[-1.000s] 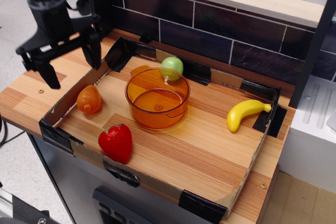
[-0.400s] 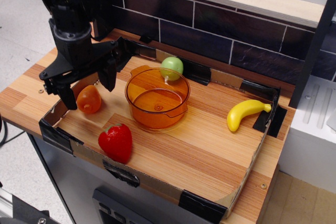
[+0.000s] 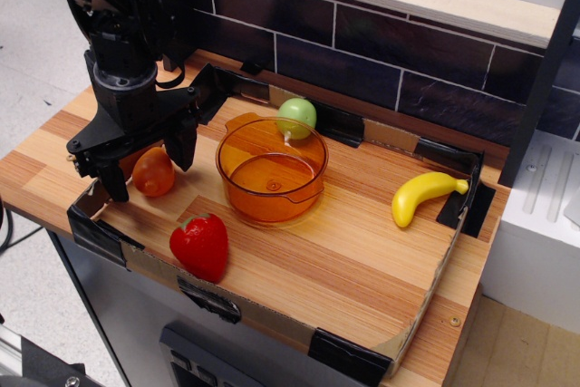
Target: Put carrot in pot
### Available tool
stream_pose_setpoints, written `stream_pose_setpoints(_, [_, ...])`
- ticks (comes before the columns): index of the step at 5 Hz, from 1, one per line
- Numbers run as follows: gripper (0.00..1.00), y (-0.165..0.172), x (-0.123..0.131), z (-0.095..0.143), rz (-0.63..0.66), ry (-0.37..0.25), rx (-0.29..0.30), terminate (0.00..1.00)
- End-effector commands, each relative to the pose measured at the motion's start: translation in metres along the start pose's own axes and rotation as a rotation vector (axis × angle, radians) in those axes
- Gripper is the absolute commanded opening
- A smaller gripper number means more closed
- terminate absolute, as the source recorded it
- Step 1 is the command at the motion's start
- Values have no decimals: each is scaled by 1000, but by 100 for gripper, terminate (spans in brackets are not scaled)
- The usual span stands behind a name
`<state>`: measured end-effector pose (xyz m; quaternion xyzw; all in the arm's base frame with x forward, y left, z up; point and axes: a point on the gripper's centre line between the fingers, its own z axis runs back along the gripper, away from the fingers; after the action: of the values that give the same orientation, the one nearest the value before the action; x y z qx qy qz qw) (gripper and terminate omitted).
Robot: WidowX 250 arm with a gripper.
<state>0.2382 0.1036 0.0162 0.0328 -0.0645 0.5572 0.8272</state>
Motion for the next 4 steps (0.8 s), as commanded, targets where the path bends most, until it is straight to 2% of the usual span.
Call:
stream_pose_setpoints(1, [100, -2, -1, -1, 6, -23, -11, 0])
stream_pose_setpoints(2, [0, -5, 2, -1, 16, -19, -3, 0])
stream_pose_setpoints(3, [0, -8, 5, 4, 19, -14, 2, 0])
stream_pose_setpoints(4, [0, -3, 8, 21, -9, -10, -10, 0])
